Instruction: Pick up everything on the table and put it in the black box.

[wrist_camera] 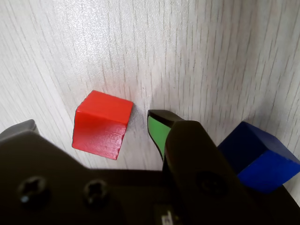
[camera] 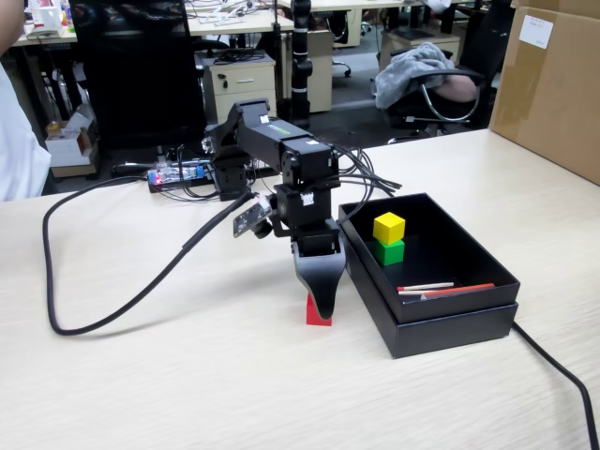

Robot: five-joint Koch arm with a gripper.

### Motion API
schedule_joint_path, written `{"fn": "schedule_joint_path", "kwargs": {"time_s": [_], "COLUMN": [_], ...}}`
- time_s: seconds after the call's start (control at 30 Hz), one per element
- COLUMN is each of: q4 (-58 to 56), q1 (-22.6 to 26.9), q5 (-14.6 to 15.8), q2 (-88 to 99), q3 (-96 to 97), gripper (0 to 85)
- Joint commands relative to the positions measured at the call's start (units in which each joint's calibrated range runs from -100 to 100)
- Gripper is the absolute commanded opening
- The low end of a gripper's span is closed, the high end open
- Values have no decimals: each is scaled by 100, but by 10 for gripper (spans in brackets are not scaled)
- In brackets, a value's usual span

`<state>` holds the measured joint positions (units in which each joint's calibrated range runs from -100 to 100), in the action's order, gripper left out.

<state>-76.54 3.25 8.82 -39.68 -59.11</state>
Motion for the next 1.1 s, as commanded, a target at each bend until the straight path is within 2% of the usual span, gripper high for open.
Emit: {"fn": "schedule_joint_path", "kwargs": {"time_s": [0.0, 0.1, 0.27, 0.47, 0.63, 0.73, 0.8, 0.97, 1.07], "q4": [-281, -342, -350, -385, -385, -376, -376, -376, -368], "q1": [-24, -20, -24, -20, 88, 420, 645, 967, 1094], "q5": [-15, -29, -83, -88, -93, -210, -254, -254, -234], "q2": [72, 15, -100, 267, 2115, 3950, 4318, 4100, 3182], "q3": [-508, -508, -508, -390, 117, 453, 589, 543, 126], "gripper": [420, 374, 174, 173, 174, 174, 180, 184, 184]}}
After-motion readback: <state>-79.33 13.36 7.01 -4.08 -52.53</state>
